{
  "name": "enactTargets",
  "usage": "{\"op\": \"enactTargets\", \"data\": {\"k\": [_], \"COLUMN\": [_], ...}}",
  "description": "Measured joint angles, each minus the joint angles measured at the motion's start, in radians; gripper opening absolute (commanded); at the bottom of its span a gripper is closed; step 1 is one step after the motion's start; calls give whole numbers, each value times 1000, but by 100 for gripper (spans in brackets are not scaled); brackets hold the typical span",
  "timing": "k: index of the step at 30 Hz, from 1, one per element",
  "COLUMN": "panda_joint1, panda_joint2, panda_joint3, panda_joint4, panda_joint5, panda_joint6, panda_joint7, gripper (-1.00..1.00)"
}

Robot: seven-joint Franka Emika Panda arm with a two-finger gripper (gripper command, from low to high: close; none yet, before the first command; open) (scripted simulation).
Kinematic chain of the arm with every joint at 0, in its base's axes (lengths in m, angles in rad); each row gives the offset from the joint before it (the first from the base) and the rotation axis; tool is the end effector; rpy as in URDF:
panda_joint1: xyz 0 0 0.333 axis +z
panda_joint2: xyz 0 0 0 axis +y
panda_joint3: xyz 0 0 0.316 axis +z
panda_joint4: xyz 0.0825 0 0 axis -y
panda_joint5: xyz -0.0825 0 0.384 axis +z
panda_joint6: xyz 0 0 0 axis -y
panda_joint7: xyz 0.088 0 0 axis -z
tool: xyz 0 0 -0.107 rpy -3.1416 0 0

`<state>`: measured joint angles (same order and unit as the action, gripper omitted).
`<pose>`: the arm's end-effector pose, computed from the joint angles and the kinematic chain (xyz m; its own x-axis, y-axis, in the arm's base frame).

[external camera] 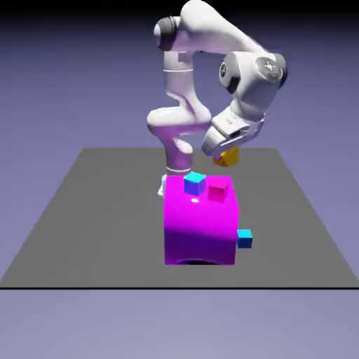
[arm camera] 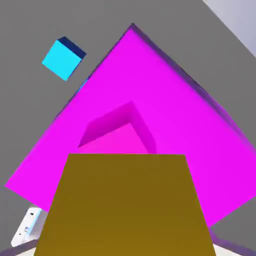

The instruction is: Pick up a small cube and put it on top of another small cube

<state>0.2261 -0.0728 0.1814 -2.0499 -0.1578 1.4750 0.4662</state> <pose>0.4391 0.1712 0.4430 0.9276 -0.1033 -0.3590 0.0341 -0.9336 0.3567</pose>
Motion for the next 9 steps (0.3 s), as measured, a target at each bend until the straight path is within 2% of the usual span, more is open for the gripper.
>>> {"op": "enactTargets", "data": {"k": [6, 7, 9], "panda_joint1": [-10, -9, -9], "panda_joint2": [-16, -17, -17], "panda_joint3": [-11, -11, -12], "panda_joint4": [-181, -186, -186], "panda_joint5": [-8, -8, -10], "panda_joint6": [166, 171, 171], "panda_joint7": [8, 8, 9], "gripper": [-100, 100, 100]}}
